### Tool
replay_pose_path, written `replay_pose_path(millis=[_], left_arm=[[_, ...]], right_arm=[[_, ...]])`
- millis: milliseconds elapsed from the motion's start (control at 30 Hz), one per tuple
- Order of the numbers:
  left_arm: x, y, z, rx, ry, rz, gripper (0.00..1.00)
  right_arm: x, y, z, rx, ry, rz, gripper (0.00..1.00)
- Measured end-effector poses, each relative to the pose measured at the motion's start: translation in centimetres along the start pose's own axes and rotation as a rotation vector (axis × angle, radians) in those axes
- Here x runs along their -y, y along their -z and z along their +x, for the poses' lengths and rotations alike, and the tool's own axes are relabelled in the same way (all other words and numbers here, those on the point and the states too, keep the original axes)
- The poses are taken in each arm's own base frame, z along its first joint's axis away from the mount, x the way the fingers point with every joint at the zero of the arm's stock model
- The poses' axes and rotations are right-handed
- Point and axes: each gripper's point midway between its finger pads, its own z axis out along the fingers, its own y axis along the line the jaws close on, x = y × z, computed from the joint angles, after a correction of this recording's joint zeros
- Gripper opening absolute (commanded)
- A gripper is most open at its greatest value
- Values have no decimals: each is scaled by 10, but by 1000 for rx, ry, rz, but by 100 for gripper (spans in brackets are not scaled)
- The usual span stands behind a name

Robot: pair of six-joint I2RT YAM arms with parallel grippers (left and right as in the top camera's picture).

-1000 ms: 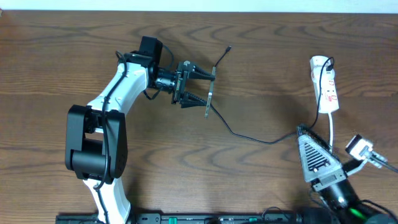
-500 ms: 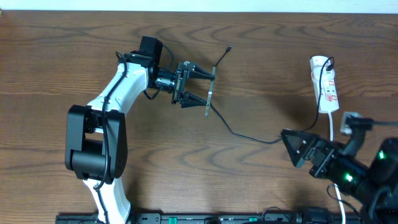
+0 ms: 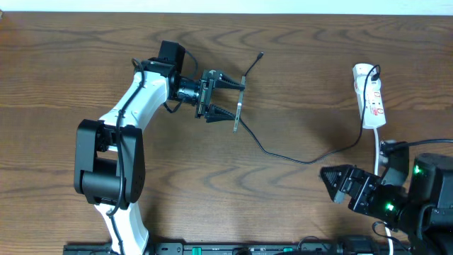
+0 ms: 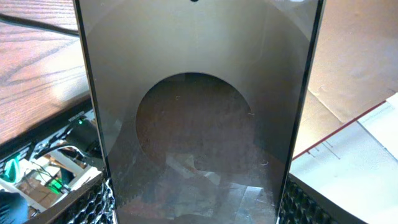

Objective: Plug charger to phone and switch on socket

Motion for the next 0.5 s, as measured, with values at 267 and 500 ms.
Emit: replay_pose_path(millis=[267, 500], left_arm=[[0, 0, 0, 0, 4, 0, 71], [0, 0, 0, 0, 7, 0, 71]], right_arm=[[11, 10, -10, -83, -28, 163, 96], [-10, 20, -37, -91, 23, 172, 99]])
